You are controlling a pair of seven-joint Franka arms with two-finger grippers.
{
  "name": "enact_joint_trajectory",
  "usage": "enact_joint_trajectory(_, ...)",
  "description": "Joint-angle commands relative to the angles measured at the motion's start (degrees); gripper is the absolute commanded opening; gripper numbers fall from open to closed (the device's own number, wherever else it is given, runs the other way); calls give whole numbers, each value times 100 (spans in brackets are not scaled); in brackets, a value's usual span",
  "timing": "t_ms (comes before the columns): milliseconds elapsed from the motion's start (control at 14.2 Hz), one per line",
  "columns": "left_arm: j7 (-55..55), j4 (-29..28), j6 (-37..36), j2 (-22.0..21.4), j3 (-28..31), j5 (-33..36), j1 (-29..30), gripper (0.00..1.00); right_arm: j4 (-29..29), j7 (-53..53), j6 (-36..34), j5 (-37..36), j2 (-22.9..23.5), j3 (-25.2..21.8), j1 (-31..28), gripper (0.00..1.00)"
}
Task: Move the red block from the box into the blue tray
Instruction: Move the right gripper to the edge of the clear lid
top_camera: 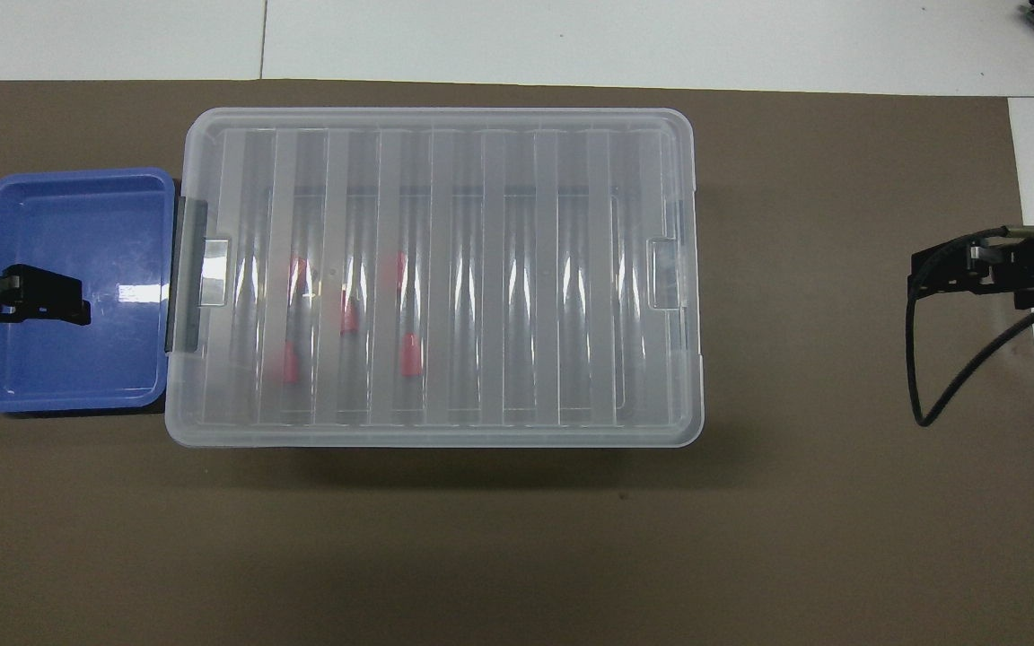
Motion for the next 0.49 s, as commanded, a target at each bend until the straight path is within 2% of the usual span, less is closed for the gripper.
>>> enact_joint_trajectory(0,30,-44,-57,-89,-26,-53,68,100,-189,121,139,59,-134,42,-51,100)
enact_joint_trajectory(211,30,-44,-57,-89,-26,-53,68,100,-180,94,165,59,-126,42,-60,100)
enact_joint_trajectory(421,30,-44,-57,-89,-26,-53,68,100,-338,182,516,59,-143,68,10,100)
